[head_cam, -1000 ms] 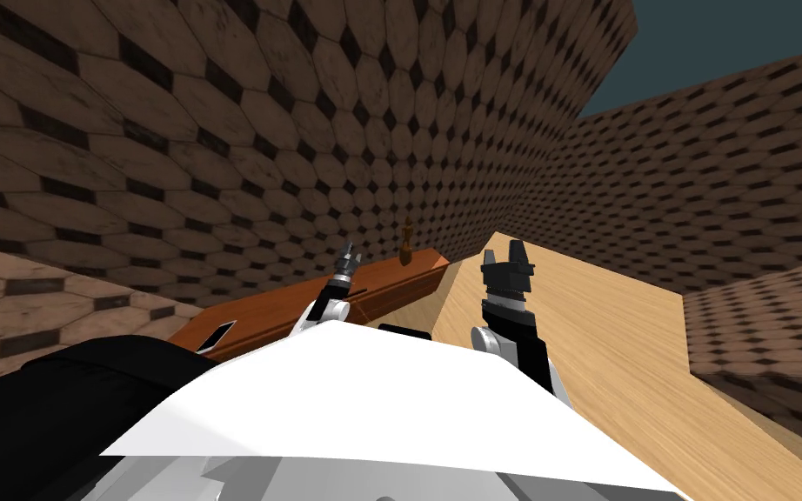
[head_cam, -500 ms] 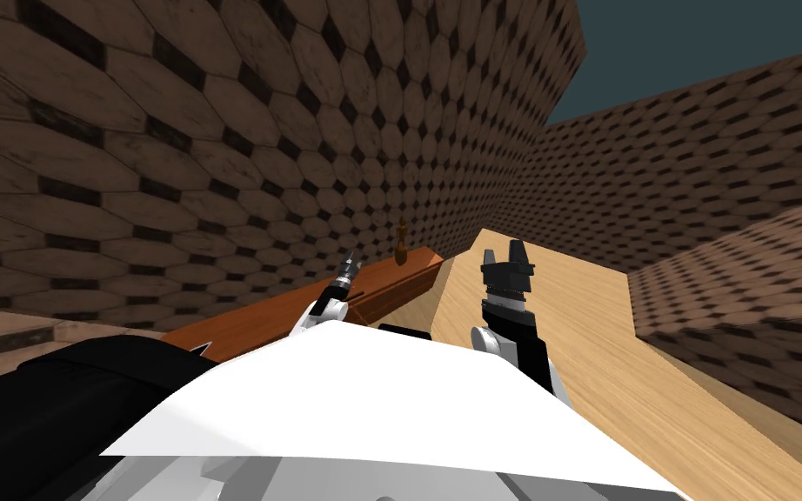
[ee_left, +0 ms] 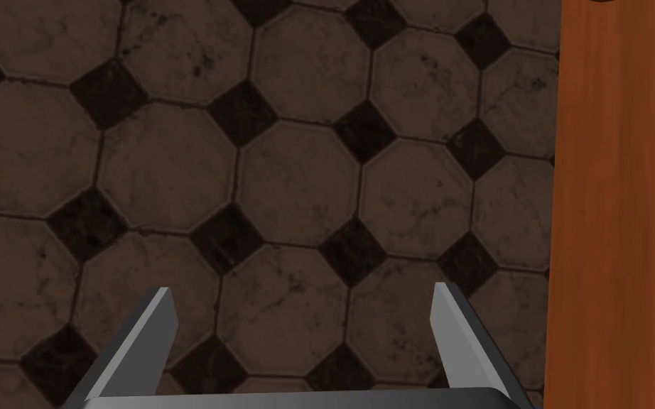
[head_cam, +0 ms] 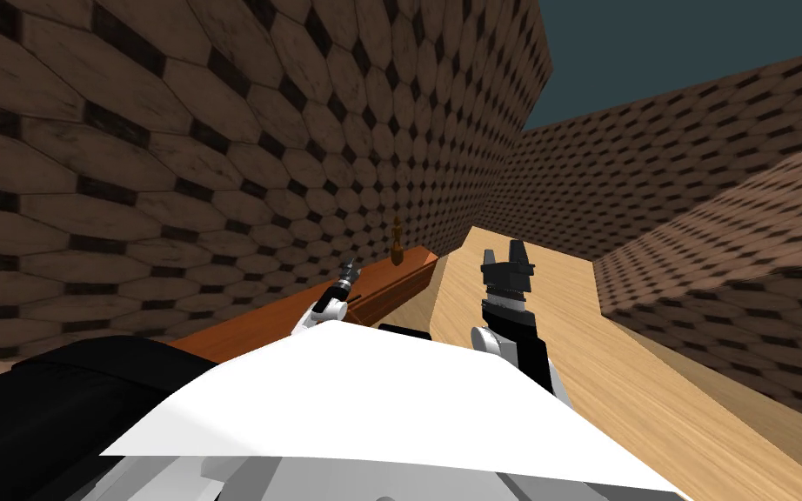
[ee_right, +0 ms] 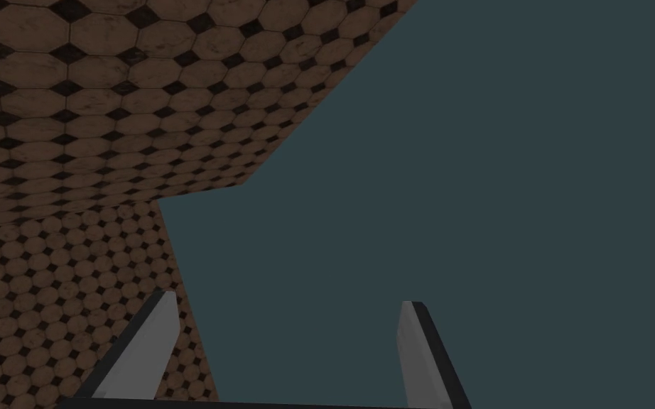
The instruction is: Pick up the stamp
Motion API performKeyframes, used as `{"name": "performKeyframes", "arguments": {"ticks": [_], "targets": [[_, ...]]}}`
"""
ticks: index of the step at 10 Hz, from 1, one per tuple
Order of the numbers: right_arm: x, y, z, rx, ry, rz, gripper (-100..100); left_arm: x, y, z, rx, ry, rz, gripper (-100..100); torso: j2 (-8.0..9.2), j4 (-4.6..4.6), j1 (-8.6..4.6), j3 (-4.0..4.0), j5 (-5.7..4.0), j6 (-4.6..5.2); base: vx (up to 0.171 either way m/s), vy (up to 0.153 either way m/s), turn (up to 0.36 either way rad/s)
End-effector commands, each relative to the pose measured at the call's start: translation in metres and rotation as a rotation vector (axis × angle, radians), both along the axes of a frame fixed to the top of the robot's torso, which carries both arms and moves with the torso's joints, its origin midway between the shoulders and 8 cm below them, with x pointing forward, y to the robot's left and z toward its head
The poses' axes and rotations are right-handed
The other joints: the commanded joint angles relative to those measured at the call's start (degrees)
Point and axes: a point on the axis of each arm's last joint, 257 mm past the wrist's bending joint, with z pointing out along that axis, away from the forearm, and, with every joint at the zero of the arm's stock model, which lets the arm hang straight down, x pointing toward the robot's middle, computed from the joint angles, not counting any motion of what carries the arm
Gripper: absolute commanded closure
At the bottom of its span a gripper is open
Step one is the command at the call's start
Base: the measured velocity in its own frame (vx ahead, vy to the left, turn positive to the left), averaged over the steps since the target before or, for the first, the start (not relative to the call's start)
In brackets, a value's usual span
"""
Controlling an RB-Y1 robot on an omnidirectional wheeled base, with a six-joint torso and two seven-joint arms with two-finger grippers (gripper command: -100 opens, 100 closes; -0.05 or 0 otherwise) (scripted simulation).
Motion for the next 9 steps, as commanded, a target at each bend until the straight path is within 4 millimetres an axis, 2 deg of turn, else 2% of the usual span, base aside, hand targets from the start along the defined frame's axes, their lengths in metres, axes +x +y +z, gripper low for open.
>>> {"name": "performKeyframes", "arguments": {"ticks": [1,2,3,4,5,6,7,8,9], "targets": [[0.000,0.000,0.000,0.000,0.000,0.000,0,-0.002,0.006,-0.016,-0.022,0.048,0.010,-100,0.00,0.00,0.00,0.00,0.00,0.00,-0.005,0.035,-0.114],[0.000,0.000,0.000,0.000,0.000,0.000,0,-0.004,0.017,-0.037,-0.058,0.101,0.029,-100,0.00,0.00,-0.03,0.00,-0.01,-0.04,-0.012,0.046,-0.184],[0.000,0.000,0.000,0.000,0.000,0.000,0,-0.005,0.017,-0.042,-0.061,0.119,0.031,-100,0.02,0.00,0.01,0.01,0.00,-0.01,-0.013,0.045,-0.111],[0.000,0.000,0.000,0.000,0.000,0.000,0,-0.008,0.028,-0.062,-0.097,0.168,0.052,-100,0.03,0.01,0.00,0.02,0.00,-0.04,-0.013,0.046,-0.207],[0.000,0.000,0.000,0.000,0.000,0.000,0,-0.009,0.028,-0.068,-0.100,0.191,0.055,-100,0.03,0.01,0.02,0.01,0.00,-0.01,-0.014,0.038,-0.110],[0.000,0.000,0.000,0.000,0.000,0.000,0,-0.014,0.039,-0.090,-0.138,0.244,0.079,-100,0.03,0.01,-0.02,0.02,0.00,-0.04,-0.016,0.036,-0.183],[0.000,0.000,0.000,0.000,0.000,0.000,0,-0.016,0.039,-0.094,-0.141,0.263,0.081,-100,0.03,0.00,-0.01,0.01,0.00,-0.02,-0.018,0.039,-0.143],[0.000,0.000,0.000,0.000,0.000,0.000,0,-0.021,0.050,-0.113,-0.178,0.306,0.107,-100,0.04,0.01,-0.02,0.03,-0.01,-0.04,-0.018,0.044,-0.227],[0.000,0.000,0.000,0.000,0.000,0.000,0,-0.024,0.050,-0.119,-0.182,0.332,0.110,-100,0.05,0.01,0.00,0.03,0.00,-0.02,-0.011,0.047,-0.092]]}}
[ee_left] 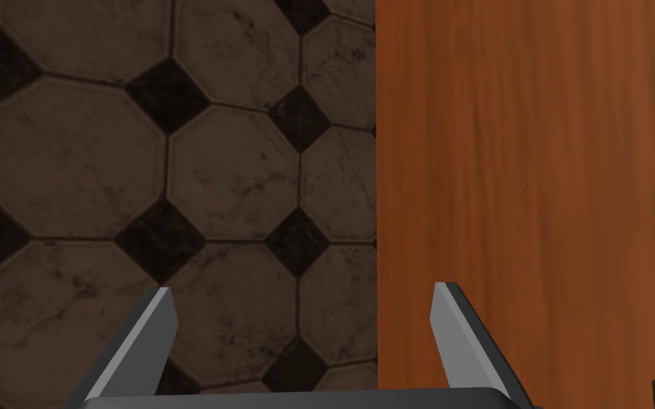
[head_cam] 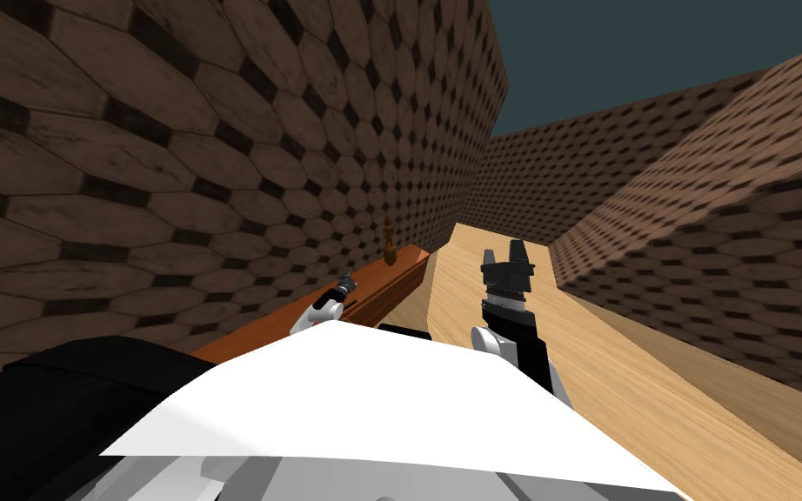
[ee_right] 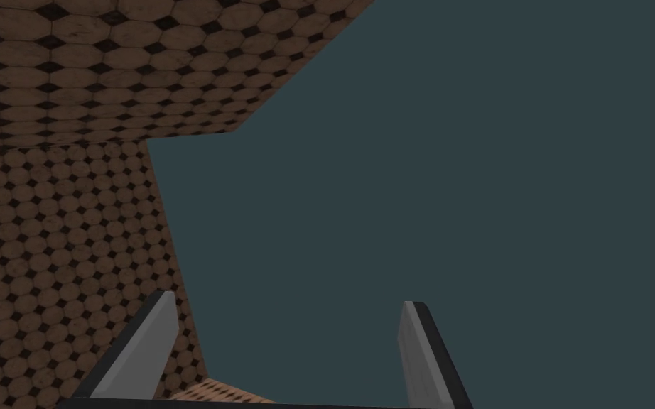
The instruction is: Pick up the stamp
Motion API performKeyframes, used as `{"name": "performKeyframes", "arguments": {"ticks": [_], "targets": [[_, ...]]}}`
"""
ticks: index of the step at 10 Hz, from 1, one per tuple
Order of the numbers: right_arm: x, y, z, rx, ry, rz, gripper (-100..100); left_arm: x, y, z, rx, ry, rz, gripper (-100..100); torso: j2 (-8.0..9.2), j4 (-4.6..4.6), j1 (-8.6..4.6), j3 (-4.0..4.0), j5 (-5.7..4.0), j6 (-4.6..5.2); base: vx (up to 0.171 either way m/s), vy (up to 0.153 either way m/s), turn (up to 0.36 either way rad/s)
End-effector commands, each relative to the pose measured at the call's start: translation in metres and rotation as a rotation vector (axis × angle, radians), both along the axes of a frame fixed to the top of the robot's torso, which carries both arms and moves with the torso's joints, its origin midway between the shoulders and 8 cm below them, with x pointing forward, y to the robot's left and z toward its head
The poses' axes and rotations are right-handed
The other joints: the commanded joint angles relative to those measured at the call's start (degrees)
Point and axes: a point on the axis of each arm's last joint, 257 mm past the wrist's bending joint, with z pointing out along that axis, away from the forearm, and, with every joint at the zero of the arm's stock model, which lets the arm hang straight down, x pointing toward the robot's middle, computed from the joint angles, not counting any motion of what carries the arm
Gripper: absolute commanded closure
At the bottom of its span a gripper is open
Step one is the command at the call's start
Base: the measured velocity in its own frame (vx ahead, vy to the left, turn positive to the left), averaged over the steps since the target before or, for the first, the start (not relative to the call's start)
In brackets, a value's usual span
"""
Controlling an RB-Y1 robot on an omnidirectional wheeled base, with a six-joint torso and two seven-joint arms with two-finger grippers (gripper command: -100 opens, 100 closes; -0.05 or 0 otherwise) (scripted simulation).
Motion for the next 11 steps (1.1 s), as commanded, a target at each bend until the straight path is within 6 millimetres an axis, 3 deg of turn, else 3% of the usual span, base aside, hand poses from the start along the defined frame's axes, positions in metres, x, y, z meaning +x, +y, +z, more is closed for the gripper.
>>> {"name": "performKeyframes", "arguments": {"ticks": [1,2,5,6,11], "targets": [[0.000,0.000,0.000,0.000,0.000,0.000,0,-0.009,0.012,-0.025,-0.045,0.070,0.036,-100,0.00,0.00,0.00,0.00,0.00,0.00,-0.012,0.046,-0.177],[0.000,0.000,0.000,0.000,0.000,0.000,0,-0.012,0.012,-0.031,-0.050,0.093,0.037,-100,0.00,0.00,0.01,0.00,0.00,0.02,-0.014,0.041,-0.129],[0.000,0.000,0.000,0.000,0.000,0.000,0,-0.035,0.032,-0.075,-0.131,0.220,0.108,-100,0.02,0.00,-0.02,0.01,0.00,-0.01,-0.020,0.041,-0.171],[0.000,0.000,0.000,0.000,0.000,0.000,0,-0.038,0.031,-0.079,-0.135,0.238,0.109,-100,0.02,0.00,-0.02,0.01,0.00,0.02,-0.014,0.038,-0.114],[0.000,0.000,0.000,0.000,0.000,0.000,0,-0.082,0.055,-0.136,-0.257,0.424,0.229,-100,0.01,0.00,-0.03,0.01,-0.01,-0.03,-0.022,0.038,-0.163]]}}
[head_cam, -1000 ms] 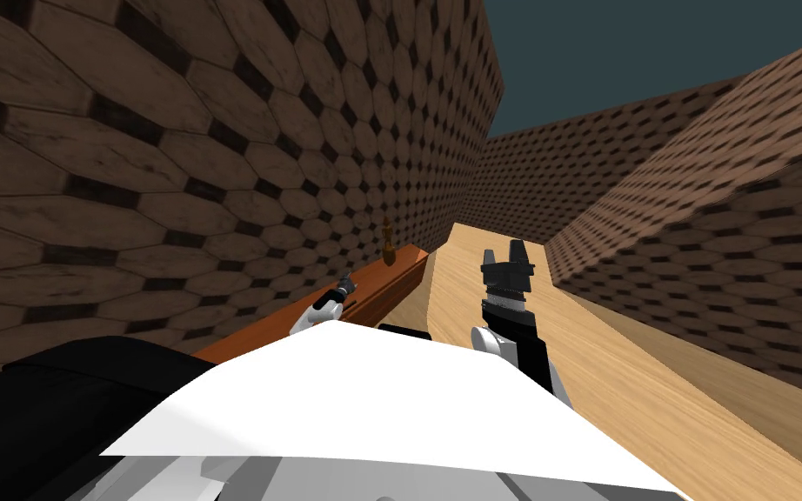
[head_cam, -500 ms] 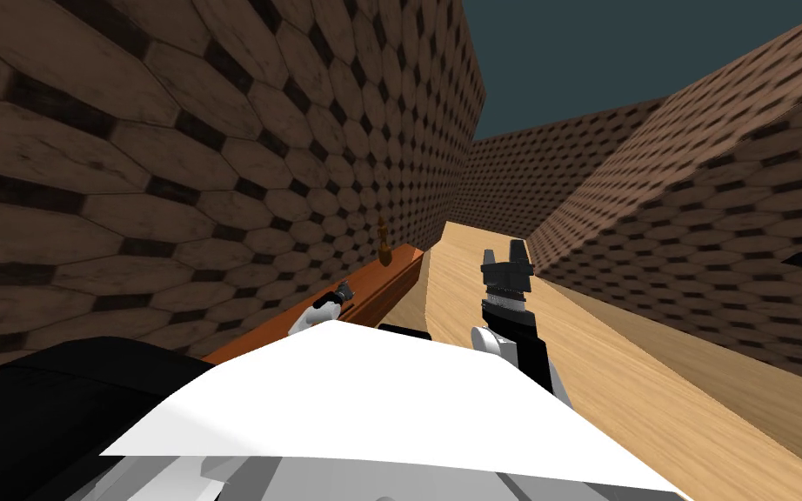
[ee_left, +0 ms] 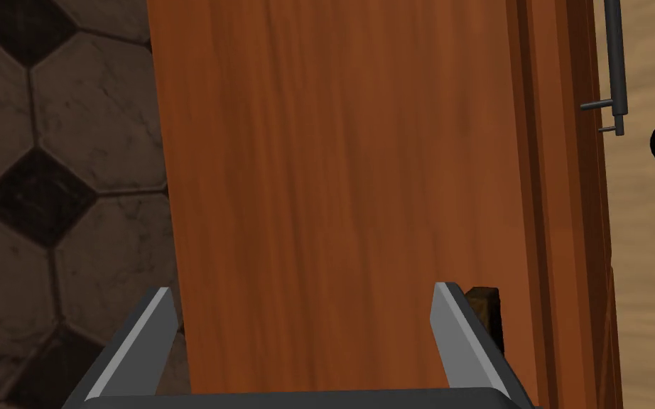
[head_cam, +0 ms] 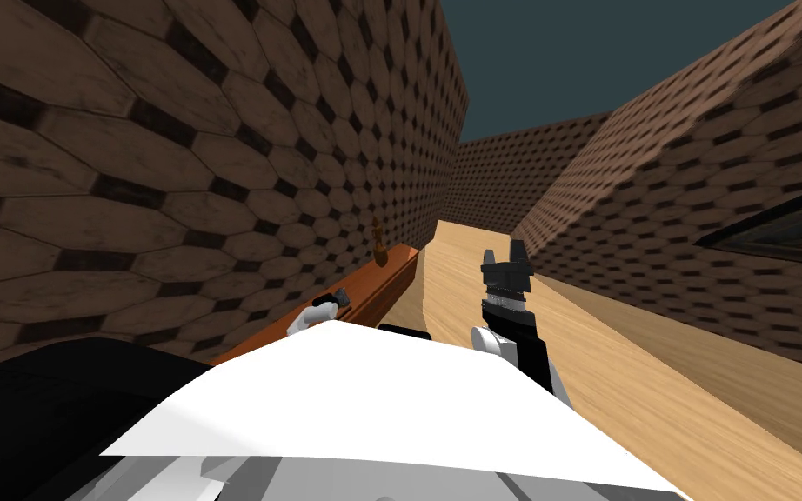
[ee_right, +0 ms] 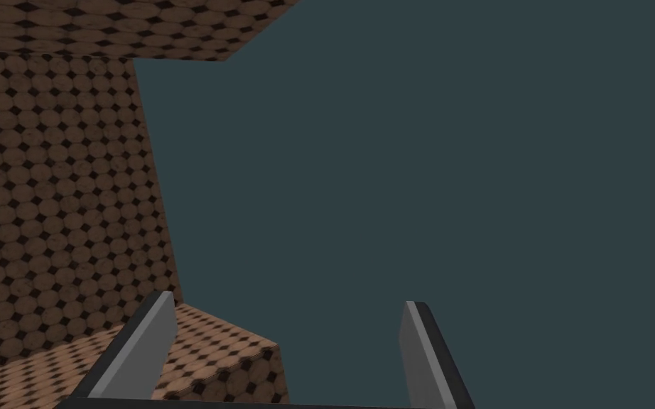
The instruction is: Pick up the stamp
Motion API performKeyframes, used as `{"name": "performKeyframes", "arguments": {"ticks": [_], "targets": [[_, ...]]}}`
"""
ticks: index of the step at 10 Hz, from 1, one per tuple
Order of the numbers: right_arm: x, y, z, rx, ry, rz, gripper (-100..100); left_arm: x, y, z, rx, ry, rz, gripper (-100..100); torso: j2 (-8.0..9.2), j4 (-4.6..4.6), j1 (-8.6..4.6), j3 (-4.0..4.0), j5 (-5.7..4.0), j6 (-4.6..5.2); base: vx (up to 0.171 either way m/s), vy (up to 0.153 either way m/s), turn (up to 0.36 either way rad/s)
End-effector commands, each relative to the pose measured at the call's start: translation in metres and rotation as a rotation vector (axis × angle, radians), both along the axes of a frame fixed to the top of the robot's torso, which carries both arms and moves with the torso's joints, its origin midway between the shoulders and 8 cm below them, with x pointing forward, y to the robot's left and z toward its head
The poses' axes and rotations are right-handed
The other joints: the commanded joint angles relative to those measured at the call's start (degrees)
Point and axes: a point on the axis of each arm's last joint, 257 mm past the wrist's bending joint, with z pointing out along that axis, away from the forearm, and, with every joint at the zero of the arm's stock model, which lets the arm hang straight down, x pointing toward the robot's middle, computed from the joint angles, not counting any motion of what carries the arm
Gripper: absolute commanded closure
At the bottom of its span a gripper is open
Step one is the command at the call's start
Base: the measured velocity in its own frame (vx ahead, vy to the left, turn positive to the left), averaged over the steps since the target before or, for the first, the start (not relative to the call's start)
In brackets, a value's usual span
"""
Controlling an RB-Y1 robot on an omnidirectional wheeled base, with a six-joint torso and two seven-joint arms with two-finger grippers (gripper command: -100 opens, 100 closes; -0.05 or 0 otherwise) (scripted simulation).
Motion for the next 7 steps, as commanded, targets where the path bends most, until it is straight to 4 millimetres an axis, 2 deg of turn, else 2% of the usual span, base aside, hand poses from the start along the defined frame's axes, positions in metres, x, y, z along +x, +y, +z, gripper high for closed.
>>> {"name": "performKeyframes", "arguments": {"ticks": [1,2,3,4,5,6,7], "targets": [[0.000,0.000,0.000,0.000,0.000,0.000,0,-0.014,0.004,-0.014,-0.026,0.047,0.023,-100,0.00,0.00,0.00,0.00,0.00,0.00,-0.018,0.039,-0.092],[0.000,0.000,0.000,0.000,0.000,0.000,0,-0.027,0.009,-0.027,-0.063,0.100,0.062,-100,0.00,0.00,0.00,0.00,0.00,-0.04,-0.025,0.036,-0.167],[0.000,0.000,0.000,0.000,0.000,0.000,0,-0.031,0.010,-0.031,-0.066,0.111,0.066,-100,0.01,0.00,0.00,0.00,0.00,-0.01,-0.020,0.038,-0.097],[0.000,0.000,0.000,0.000,0.000,0.000,0,-0.047,0.014,-0.044,-0.102,0.167,0.107,-100,0.01,0.00,0.00,0.00,0.00,-0.05,-0.019,0.042,-0.172],[0.000,0.000,0.000,0.000,0.000,0.000,0,-0.049,0.015,-0.046,-0.104,0.172,0.109,-100,0.01,0.00,0.02,0.00,0.01,-0.02,-0.022,0.033,-0.107],[0.000,0.000,0.000,0.000,0.000,0.000,0,-0.066,0.019,-0.059,-0.139,0.225,0.152,-100,0.00,0.00,-0.01,0.00,0.00,-0.04,-0.027,0.029,-0.176],[0.000,0.000,0.000,0.000,0.000,0.000,0,-0.067,0.018,-0.059,-0.141,0.231,0.152,-100,0.02,0.00,-0.03,0.01,0.00,-0.02,-0.021,0.025,-0.087]]}}
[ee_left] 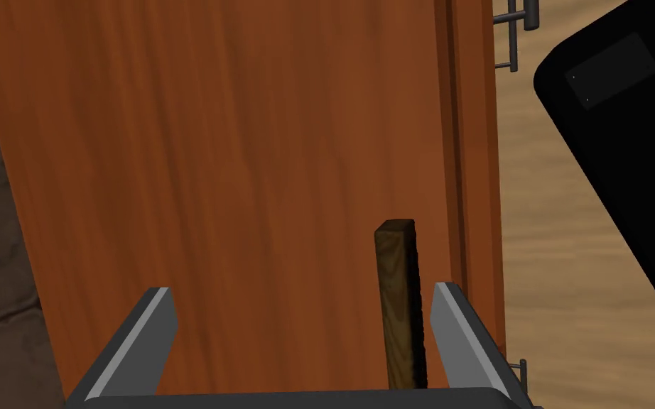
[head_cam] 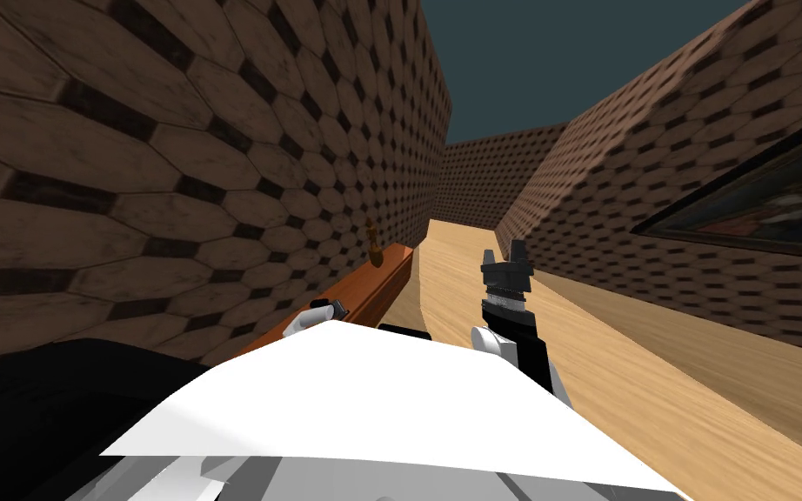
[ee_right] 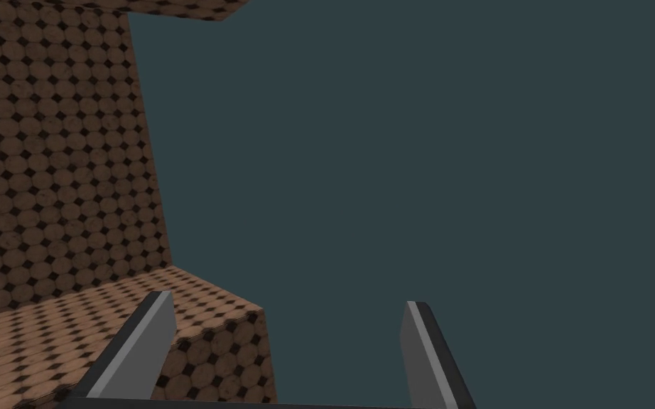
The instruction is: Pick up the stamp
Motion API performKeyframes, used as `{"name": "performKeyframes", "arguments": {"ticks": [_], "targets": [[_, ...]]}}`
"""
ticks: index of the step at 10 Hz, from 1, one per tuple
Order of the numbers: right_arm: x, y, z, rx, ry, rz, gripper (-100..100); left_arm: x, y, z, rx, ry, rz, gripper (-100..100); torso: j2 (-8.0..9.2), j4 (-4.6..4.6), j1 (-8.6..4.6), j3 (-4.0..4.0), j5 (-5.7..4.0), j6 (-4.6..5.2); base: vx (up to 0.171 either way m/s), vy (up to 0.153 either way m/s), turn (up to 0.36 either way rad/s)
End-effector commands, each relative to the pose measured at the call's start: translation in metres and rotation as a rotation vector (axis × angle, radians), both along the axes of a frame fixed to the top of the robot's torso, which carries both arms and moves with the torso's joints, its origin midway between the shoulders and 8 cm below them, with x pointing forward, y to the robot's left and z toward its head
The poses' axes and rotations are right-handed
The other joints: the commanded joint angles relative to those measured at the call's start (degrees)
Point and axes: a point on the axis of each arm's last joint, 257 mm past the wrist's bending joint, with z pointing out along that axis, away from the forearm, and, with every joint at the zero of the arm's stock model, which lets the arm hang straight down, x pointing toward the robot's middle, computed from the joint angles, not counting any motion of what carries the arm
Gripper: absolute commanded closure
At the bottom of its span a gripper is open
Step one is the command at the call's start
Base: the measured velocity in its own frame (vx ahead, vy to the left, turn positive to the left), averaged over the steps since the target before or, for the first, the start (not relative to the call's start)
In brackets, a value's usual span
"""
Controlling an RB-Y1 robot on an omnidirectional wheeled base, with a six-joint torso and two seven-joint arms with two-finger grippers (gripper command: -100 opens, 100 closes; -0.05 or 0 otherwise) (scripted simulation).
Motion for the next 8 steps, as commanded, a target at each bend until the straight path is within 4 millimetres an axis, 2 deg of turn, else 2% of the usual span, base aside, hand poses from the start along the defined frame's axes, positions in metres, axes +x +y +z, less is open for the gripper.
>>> {"name": "performKeyframes", "arguments": {"ticks": [1,2,3,4,6,7,8], "targets": [[0.000,0.000,0.000,0.000,0.000,0.000,0,-0.019,0.005,-0.012,-0.039,0.062,0.050,-100,0.00,0.00,0.00,0.00,0.00,0.00,-0.025,0.030,-0.184],[0.000,0.000,0.000,0.000,0.000,0.000,0,-0.020,0.004,-0.013,-0.042,0.067,0.050,-100,0.01,0.00,0.01,0.01,0.00,0.03,-0.019,0.033,-0.081],[0.000,0.000,0.000,0.000,0.000,0.000,0,-0.037,0.006,-0.023,-0.075,0.119,0.091,-100,-0.01,0.00,0.02,-0.01,0.00,-0.01,-0.020,0.034,-0.159],[0.000,0.000,0.000,0.000,0.000,0.000,0,-0.037,0.006,-0.023,-0.075,0.120,0.091,-100,0.00,0.00,0.04,0.00,0.01,0.02,-0.020,0.029,-0.082],[0.000,0.000,0.000,0.000,0.000,0.000,0,-0.066,0.009,-0.037,-0.132,0.205,0.169,-100,-0.01,0.00,-0.01,-0.01,0.00,0.02,-0.031,0.026,-0.193],[0.000,0.000,0.000,0.000,0.000,0.000,0,-0.069,0.008,-0.038,-0.136,0.216,0.170,-100,0.04,0.01,0.02,0.02,0.00,0.02,-0.025,0.033,-0.068],[0.000,0.000,0.000,0.000,0.000,0.000,0,-0.083,0.008,-0.043,-0.163,0.259,0.207,-100,0.01,0.00,0.03,0.01,0.01,-0.02,-0.019,0.029,-0.117]]}}
